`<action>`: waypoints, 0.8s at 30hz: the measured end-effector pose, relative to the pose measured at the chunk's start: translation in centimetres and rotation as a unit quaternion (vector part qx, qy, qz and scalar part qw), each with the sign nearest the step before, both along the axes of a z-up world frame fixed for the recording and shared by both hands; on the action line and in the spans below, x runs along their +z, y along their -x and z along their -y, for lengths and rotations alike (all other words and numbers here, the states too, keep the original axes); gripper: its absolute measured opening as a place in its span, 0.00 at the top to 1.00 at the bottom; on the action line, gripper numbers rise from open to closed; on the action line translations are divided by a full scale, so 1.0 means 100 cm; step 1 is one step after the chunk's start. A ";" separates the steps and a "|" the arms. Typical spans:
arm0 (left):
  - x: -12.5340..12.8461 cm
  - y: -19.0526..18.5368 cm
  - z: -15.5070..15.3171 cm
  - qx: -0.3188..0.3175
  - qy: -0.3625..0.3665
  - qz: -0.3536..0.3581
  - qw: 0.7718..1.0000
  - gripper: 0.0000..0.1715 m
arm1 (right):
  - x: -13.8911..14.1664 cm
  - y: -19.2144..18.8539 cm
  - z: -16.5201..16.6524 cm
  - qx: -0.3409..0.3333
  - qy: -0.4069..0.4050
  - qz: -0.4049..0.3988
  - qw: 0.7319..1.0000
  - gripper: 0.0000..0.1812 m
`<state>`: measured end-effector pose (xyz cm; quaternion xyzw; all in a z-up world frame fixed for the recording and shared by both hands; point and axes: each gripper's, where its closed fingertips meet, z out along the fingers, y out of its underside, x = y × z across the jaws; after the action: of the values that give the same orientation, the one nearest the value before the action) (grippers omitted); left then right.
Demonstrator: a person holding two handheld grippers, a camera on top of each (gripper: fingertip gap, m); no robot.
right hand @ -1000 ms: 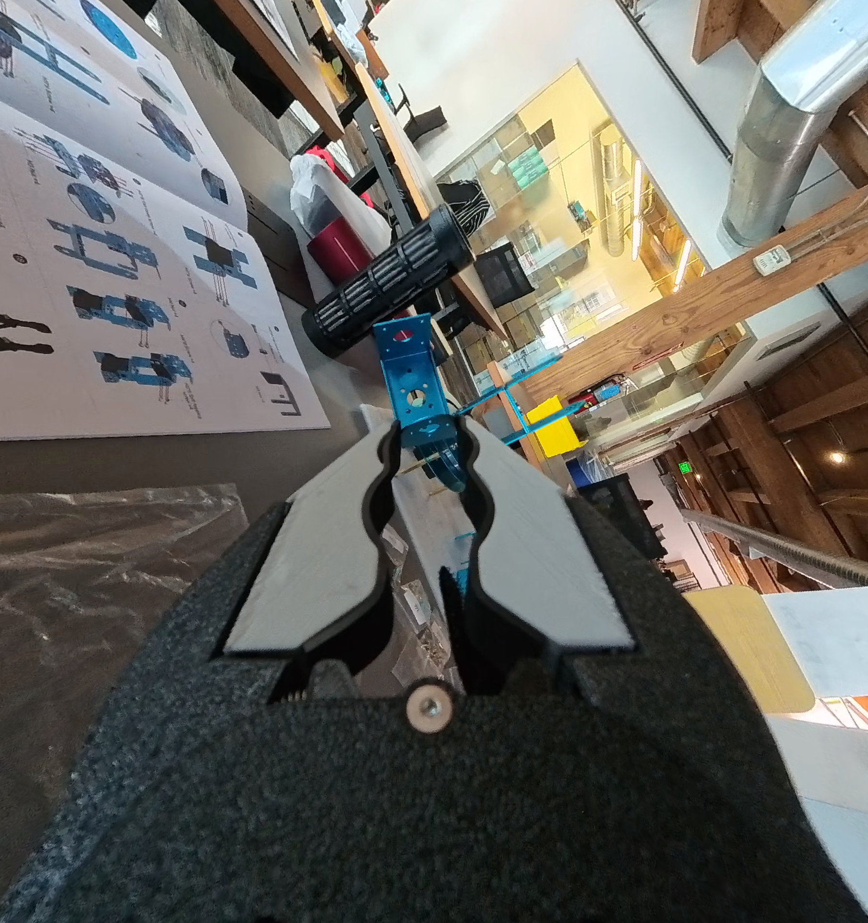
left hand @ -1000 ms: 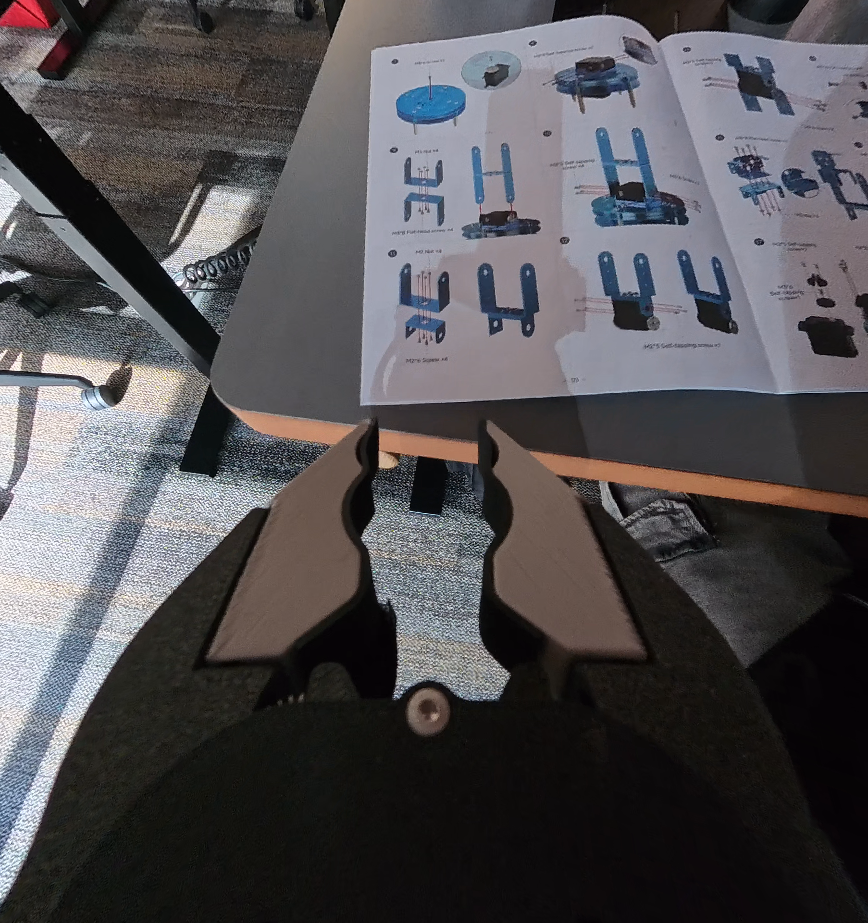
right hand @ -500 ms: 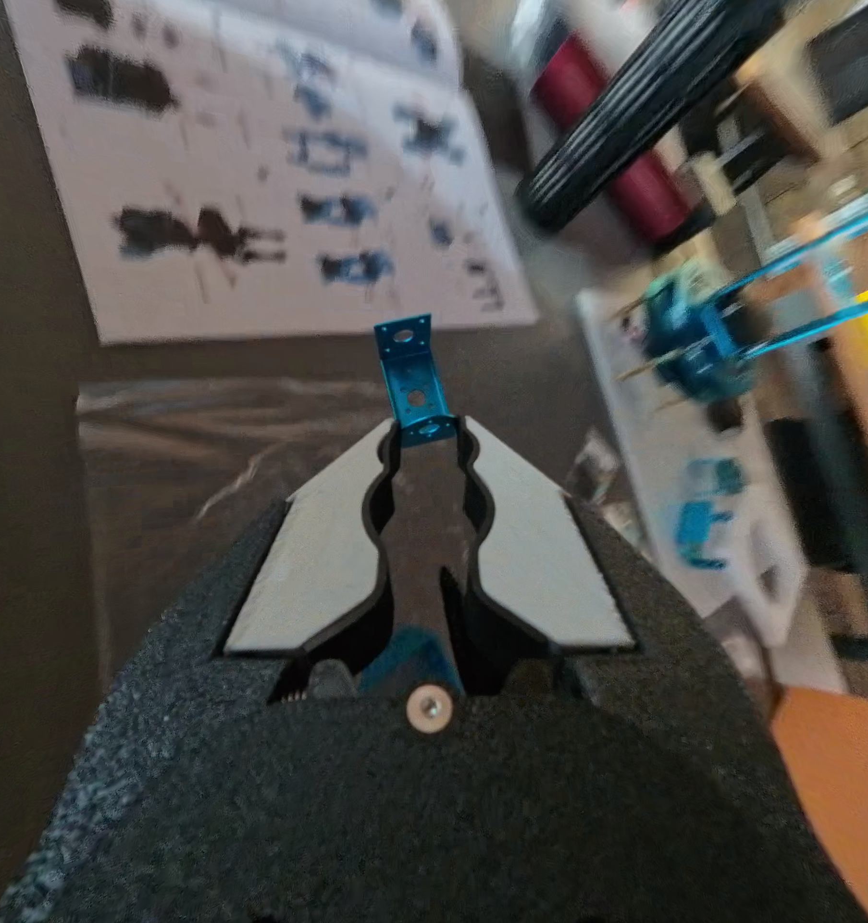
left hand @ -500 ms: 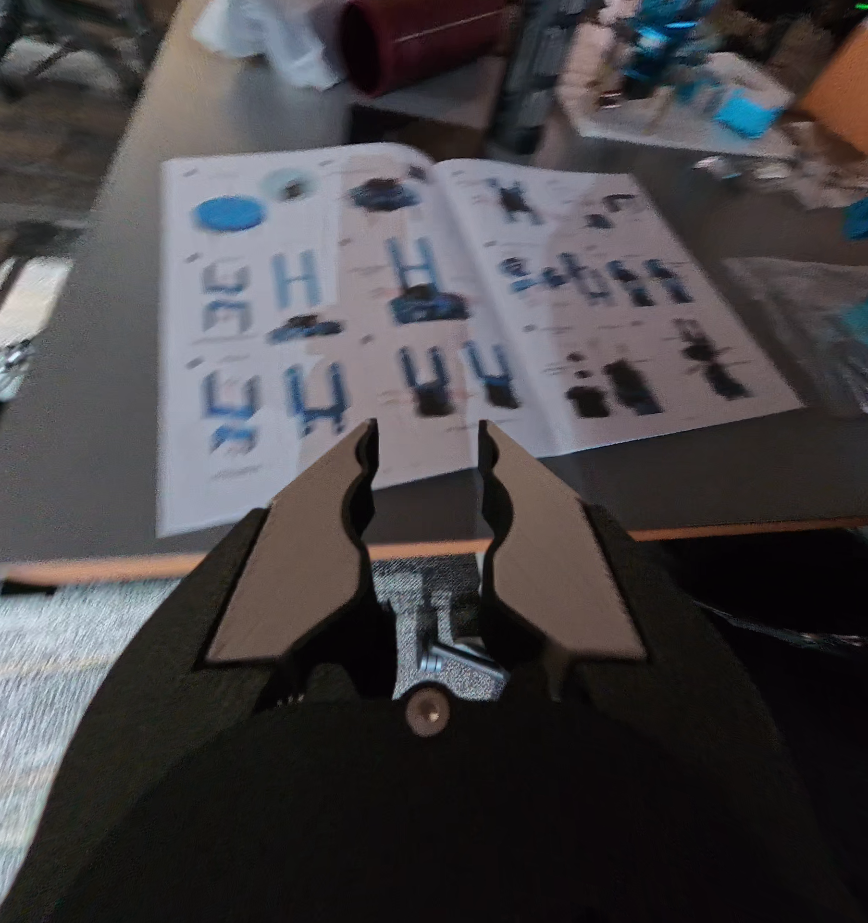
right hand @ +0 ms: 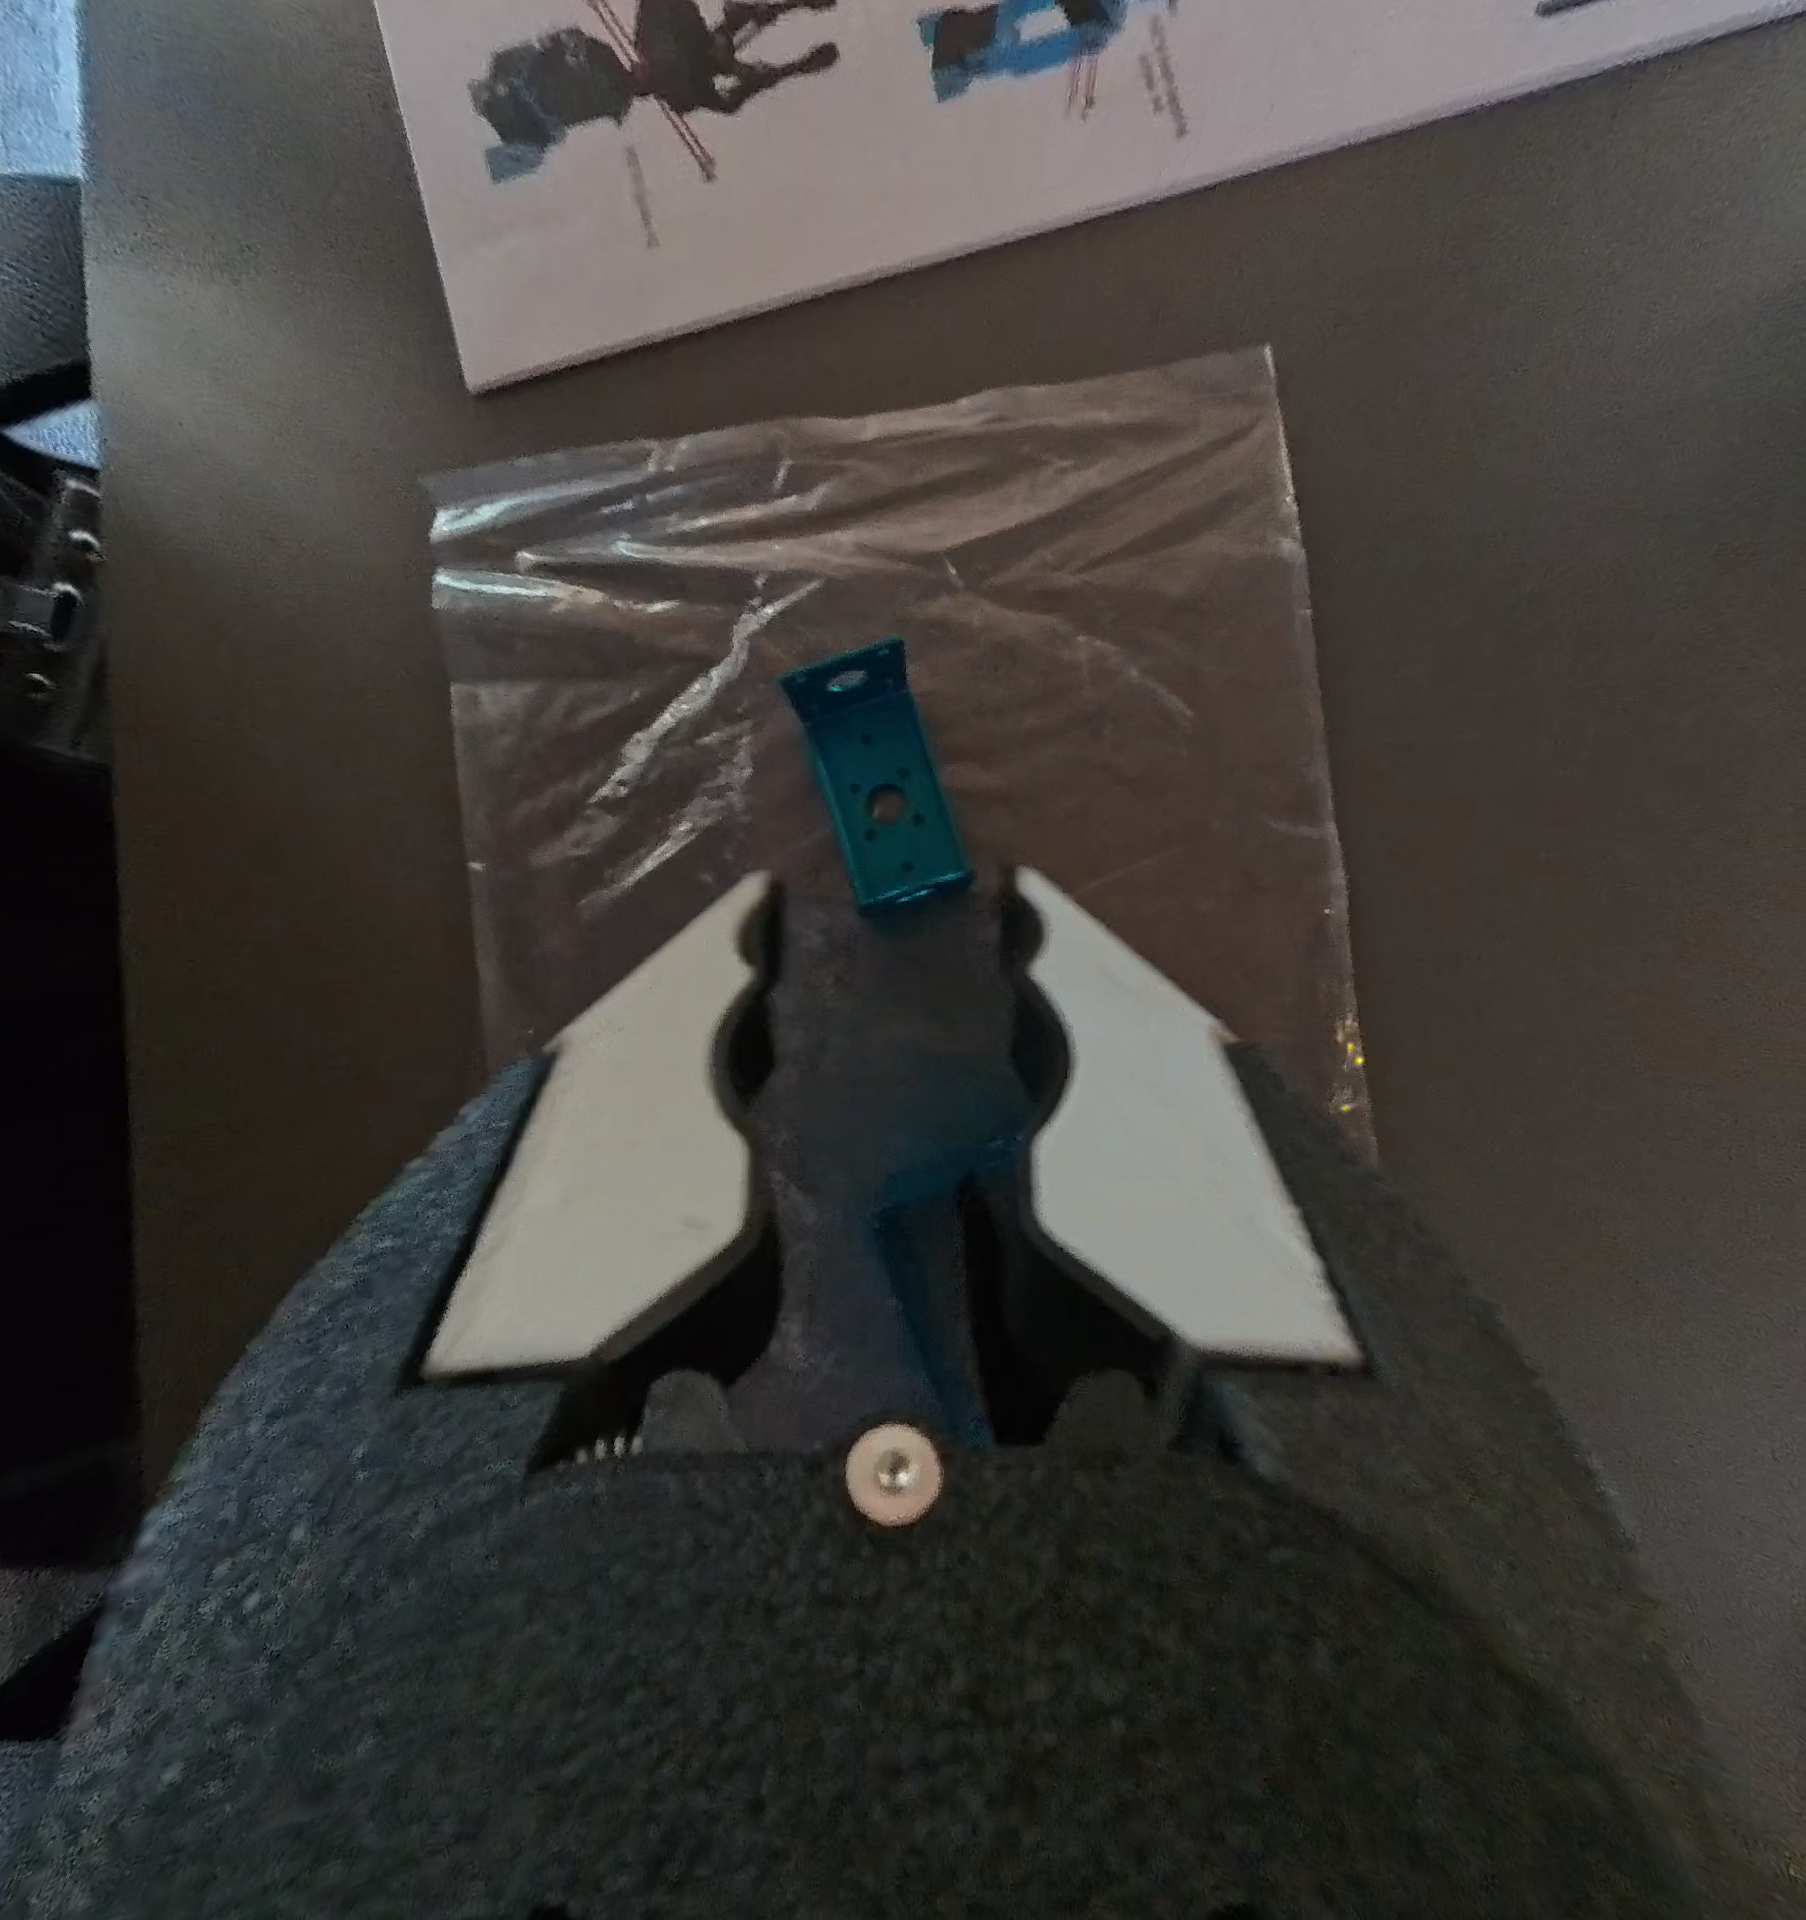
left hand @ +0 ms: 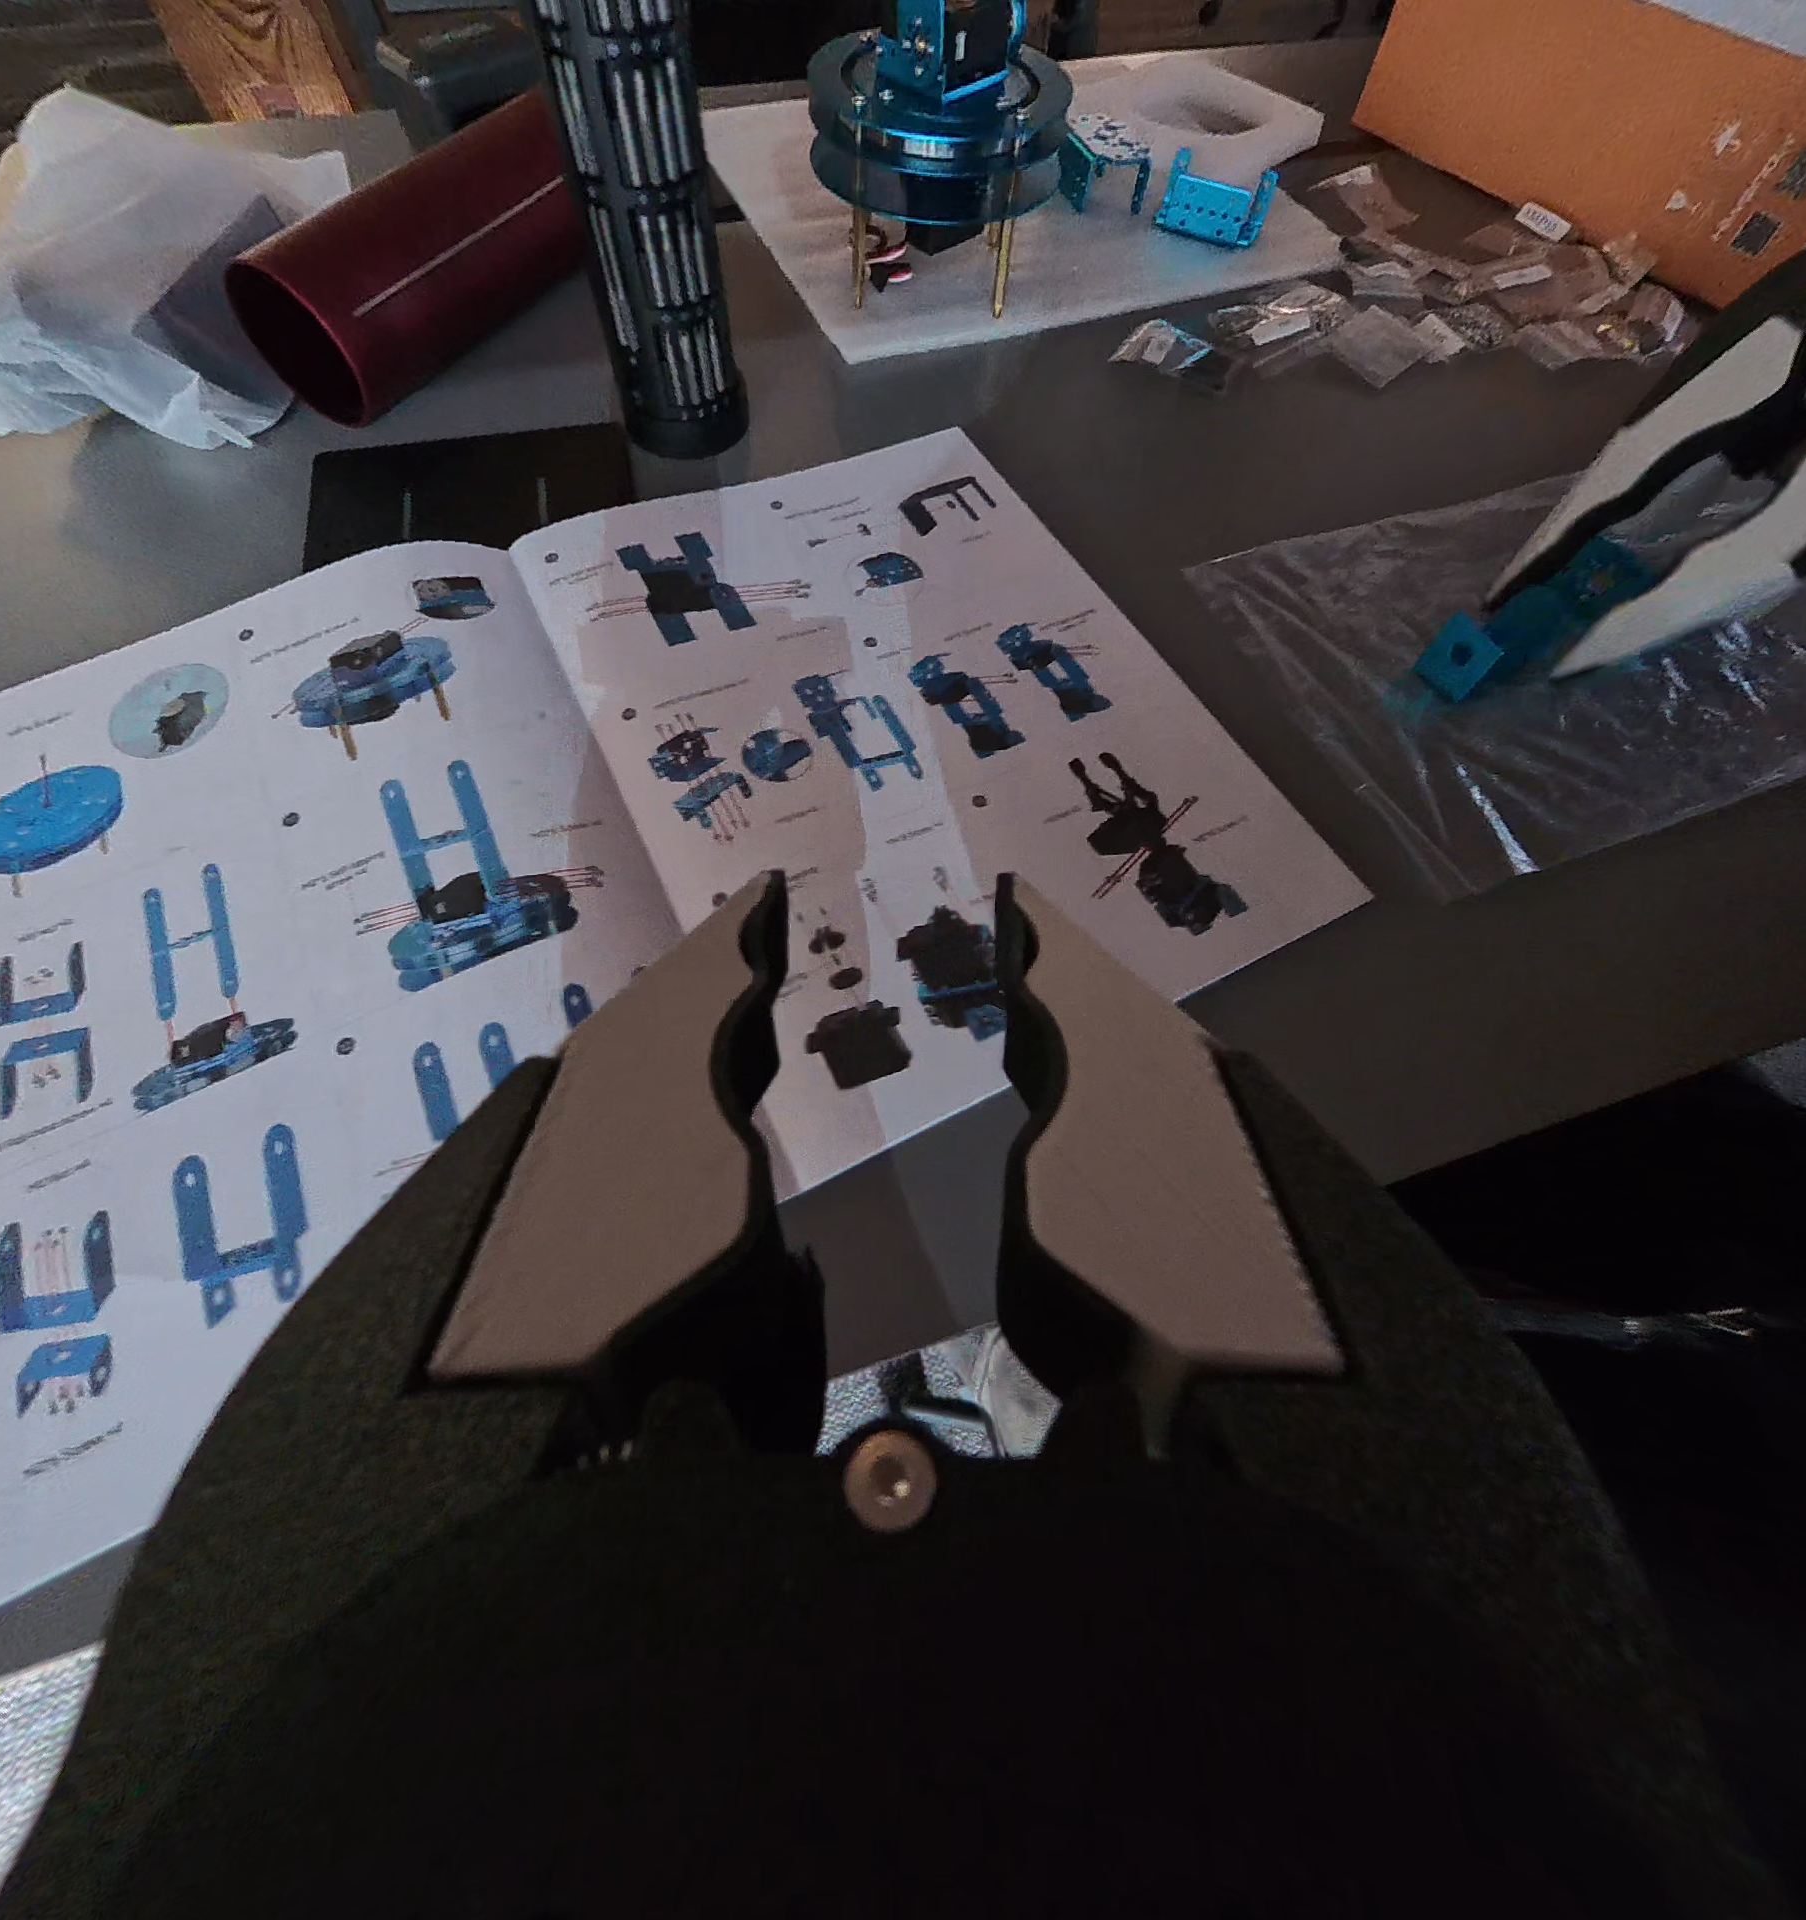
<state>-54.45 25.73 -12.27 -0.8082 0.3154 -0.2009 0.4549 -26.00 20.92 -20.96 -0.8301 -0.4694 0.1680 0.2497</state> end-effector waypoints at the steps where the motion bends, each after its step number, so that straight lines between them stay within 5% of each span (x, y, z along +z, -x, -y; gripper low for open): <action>1: 0.000 -0.003 0.003 0.002 0.003 0.000 1.000 0.77 | 0.005 -0.001 0.003 -0.002 -0.007 -0.013 1.000 0.68; 7: -0.013 -0.001 0.013 0.031 0.033 -0.018 0.999 0.77 | 0.055 -0.050 0.011 -0.102 -0.112 -0.141 0.978 0.72; 11: -0.018 0.002 0.010 0.047 0.044 -0.025 0.998 0.77 | 0.061 -0.119 0.012 -0.238 -0.170 -0.168 0.941 0.77; 14: -0.018 -0.004 0.002 0.050 0.047 -0.024 0.997 0.77 | 0.061 -0.137 0.023 -0.277 -0.175 -0.187 0.926 0.77; 24: -0.018 -0.036 -0.006 0.011 0.026 -0.055 0.998 0.77 | 0.045 -0.054 0.029 -0.167 -0.150 -0.145 0.964 0.78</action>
<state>-50.84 26.32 -14.03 -0.8330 0.3256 -0.1594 0.4179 -20.56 18.01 -16.46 -0.8163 -0.3031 0.1703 0.4613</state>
